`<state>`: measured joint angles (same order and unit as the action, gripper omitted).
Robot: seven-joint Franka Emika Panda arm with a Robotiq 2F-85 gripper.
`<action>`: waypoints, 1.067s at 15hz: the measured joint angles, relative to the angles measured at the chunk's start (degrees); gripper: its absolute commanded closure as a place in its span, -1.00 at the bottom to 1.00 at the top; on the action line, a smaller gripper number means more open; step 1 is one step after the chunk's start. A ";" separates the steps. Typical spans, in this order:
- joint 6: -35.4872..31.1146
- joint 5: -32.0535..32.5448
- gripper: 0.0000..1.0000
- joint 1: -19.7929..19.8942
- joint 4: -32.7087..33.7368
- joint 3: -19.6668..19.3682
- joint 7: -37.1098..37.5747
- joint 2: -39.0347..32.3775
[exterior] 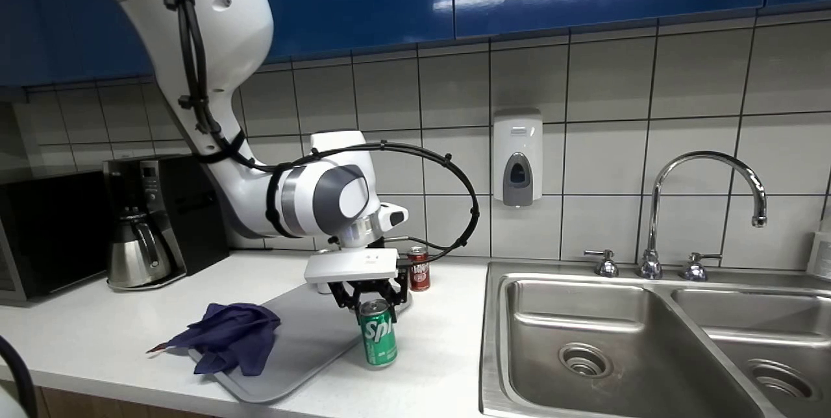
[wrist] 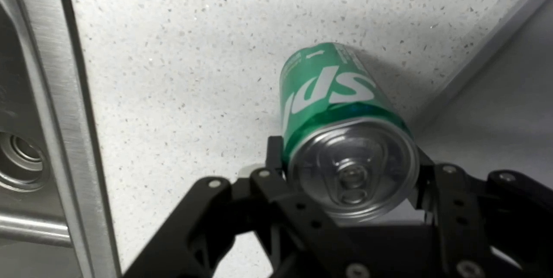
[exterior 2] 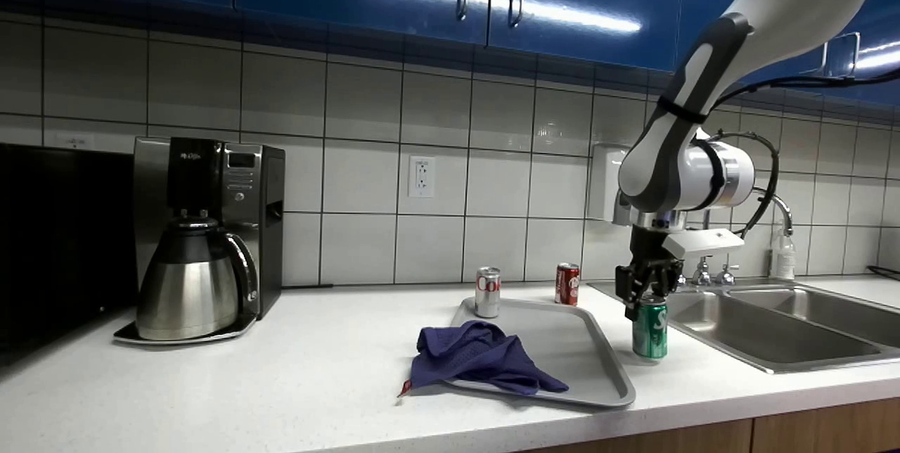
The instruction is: Remove the green and grey cans from the tray
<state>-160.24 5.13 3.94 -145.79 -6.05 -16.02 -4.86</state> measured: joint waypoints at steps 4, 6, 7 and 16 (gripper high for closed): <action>0.00 0.08 -0.91 0.01 0.00 0.00 0.00 -0.65; 0.00 0.08 -1.00 0.07 0.08 -0.01 0.00 -0.69; -0.01 0.08 -1.00 0.12 0.16 -0.01 0.00 -0.69; -2.04 -0.02 -1.00 0.72 0.82 0.01 0.00 0.29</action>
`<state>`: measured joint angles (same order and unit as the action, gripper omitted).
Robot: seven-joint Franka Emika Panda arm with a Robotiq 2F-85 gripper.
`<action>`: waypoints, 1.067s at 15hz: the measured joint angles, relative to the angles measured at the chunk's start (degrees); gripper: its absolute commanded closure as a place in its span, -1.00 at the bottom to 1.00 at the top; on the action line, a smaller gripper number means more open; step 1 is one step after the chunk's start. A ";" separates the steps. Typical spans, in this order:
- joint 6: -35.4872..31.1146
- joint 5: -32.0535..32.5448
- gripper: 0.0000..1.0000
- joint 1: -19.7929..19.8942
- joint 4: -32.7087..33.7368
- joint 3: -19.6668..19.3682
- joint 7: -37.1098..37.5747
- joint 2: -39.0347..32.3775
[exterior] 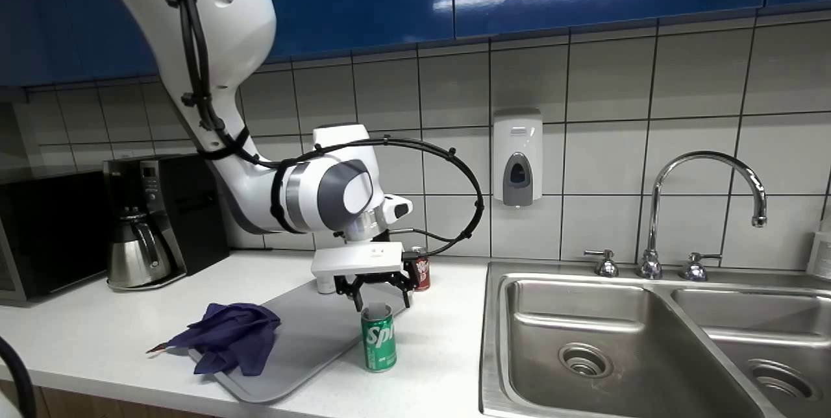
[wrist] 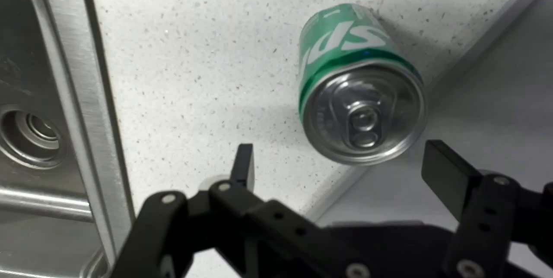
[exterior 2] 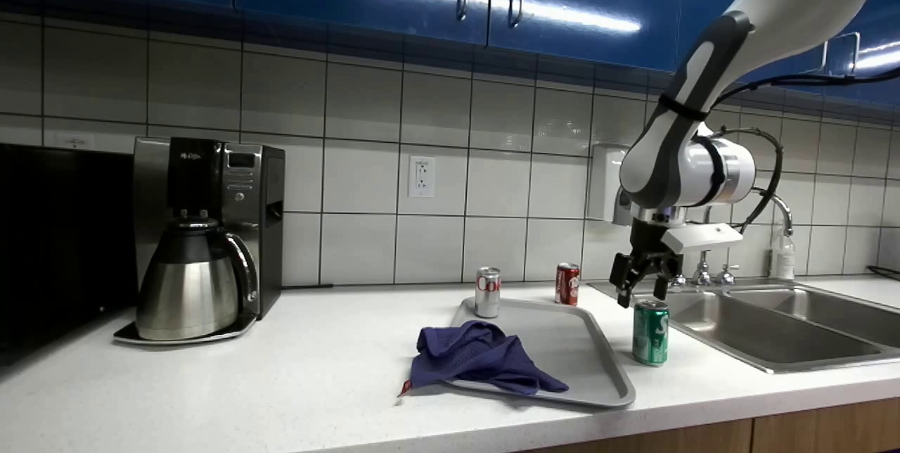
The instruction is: Remove the green and grey cans from the tray
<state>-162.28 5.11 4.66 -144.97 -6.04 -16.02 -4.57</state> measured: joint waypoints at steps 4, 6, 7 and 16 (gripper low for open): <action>-0.44 -0.56 -1.00 -0.09 0.56 0.57 -0.16 1.15; -0.38 -2.72 -1.00 -0.22 0.98 1.51 -1.86 1.62; -0.32 -4.06 -1.00 -0.33 1.26 2.03 -3.02 1.71; 2.30 -12.01 -1.00 -1.35 5.30 5.66 -10.91 1.64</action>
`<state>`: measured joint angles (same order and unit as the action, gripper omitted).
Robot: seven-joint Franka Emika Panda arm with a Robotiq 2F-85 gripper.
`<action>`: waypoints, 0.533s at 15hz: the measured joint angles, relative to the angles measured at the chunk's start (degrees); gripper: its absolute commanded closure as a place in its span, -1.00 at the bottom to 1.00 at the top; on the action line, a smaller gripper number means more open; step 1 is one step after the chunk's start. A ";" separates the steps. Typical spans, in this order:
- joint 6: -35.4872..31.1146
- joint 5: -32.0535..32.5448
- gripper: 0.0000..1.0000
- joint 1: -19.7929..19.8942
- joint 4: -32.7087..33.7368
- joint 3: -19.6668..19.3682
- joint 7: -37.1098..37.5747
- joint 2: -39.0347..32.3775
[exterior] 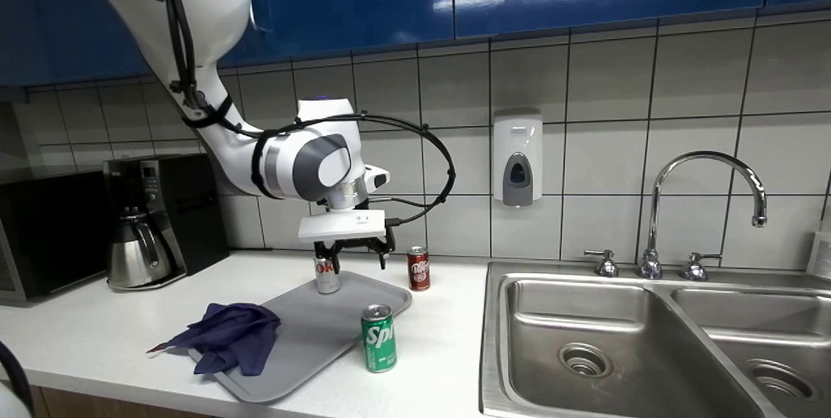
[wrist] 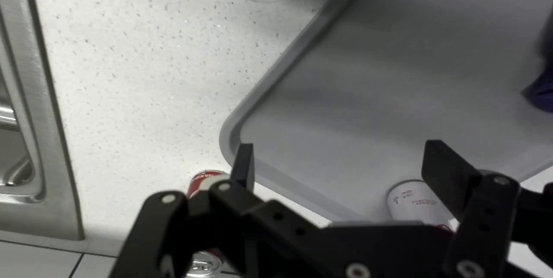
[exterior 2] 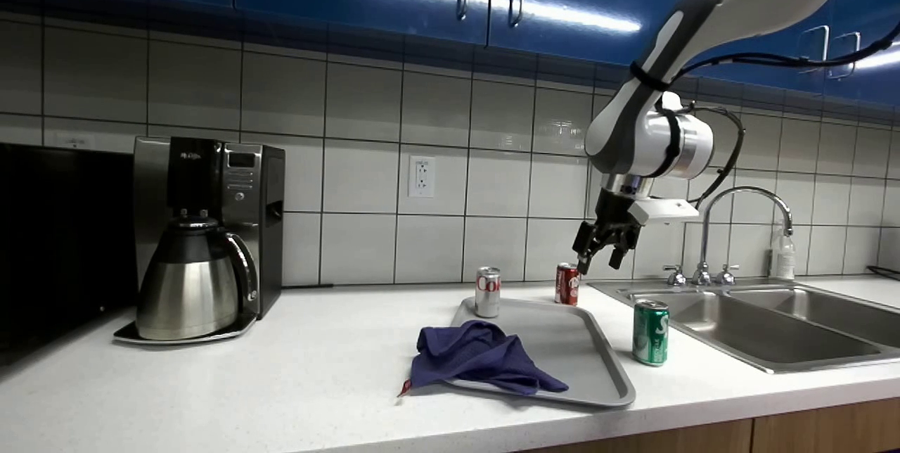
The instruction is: Remove the green and grey cans from the tray
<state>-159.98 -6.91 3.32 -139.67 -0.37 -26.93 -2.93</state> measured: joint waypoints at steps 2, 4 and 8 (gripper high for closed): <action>2.30 -1.81 -1.00 -0.31 1.17 0.52 -2.21 -0.03; 3.88 -2.60 -1.00 -0.36 2.03 0.65 -3.62 -0.04; 4.15 -2.66 -1.00 -0.36 2.21 0.65 -3.77 -0.16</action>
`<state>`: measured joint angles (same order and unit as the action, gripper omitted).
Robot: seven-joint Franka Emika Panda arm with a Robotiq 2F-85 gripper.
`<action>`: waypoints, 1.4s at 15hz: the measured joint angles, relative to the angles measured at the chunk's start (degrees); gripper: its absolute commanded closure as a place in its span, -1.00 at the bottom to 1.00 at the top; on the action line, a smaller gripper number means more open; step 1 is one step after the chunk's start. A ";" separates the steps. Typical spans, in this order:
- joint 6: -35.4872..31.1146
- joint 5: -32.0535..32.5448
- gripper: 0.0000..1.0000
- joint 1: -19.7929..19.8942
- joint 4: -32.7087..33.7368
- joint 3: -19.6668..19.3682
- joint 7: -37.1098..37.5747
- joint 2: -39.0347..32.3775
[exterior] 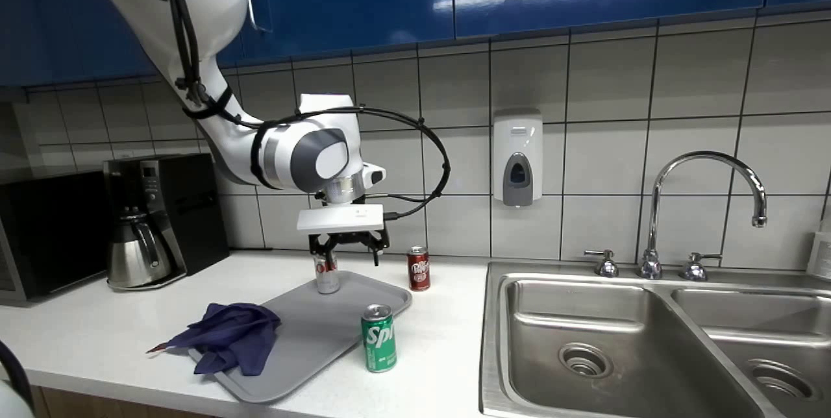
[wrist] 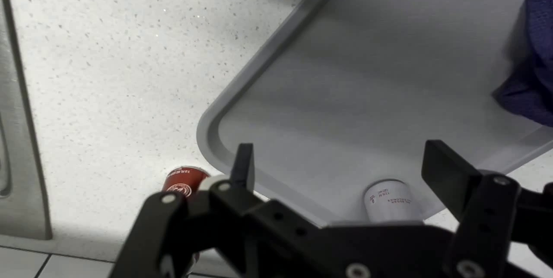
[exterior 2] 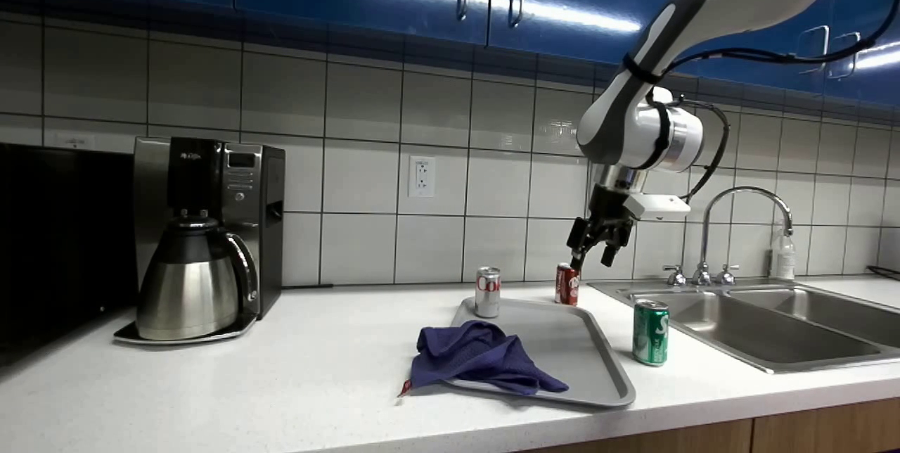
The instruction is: Remove the green and grey cans from the tray
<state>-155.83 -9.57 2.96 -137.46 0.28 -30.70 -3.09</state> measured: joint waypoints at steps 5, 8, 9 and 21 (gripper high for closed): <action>0.04 0.55 -1.00 -0.25 -0.07 0.01 0.12 -1.12; 0.28 0.55 -1.00 -0.51 0.01 0.11 0.12 -1.80; 0.57 0.59 -1.00 -0.62 0.14 0.16 0.12 -2.05; 1.52 2.90 -1.00 -1.53 5.45 2.24 0.63 -7.23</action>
<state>-154.31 -6.67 1.43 -132.00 2.52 -30.06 -10.32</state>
